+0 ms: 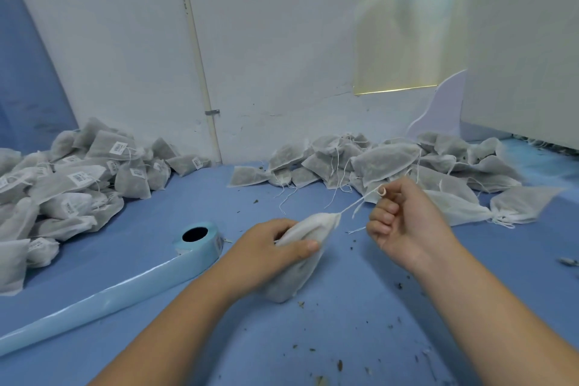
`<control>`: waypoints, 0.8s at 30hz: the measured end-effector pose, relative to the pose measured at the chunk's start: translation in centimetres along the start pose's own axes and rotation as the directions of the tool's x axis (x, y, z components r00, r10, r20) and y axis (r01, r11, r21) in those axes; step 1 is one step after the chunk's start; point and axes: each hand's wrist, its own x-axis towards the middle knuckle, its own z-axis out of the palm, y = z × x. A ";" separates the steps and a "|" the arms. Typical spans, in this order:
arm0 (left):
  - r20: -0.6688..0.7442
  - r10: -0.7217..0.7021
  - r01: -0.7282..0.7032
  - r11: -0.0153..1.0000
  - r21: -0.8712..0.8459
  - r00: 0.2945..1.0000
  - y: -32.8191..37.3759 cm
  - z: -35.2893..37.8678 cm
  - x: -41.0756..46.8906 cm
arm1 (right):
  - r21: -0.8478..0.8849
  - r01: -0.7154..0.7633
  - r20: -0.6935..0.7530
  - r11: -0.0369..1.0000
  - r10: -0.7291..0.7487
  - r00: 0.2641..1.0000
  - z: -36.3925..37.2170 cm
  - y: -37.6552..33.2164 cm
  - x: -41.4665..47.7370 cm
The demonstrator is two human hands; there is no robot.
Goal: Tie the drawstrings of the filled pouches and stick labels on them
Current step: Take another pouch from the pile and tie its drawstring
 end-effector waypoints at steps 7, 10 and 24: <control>0.060 0.010 -0.011 1.000 0.010 0.998 -0.2 -1.6 -4.3 | -0.088 0.068 0.011 0.994 -0.068 0.998 1.0 1.3 -1.0; -0.024 -0.044 0.044 0.999 -0.005 0.999 -0.7 -1.5 -5.6 | -0.193 0.189 0.031 0.963 -0.186 0.982 1.6 2.2 -1.6; -0.299 -0.306 0.156 0.887 -0.436 0.904 -3.1 -0.3 -7.1 | -0.425 0.883 0.904 -0.199 -0.144 0.402 2.8 9.3 -6.5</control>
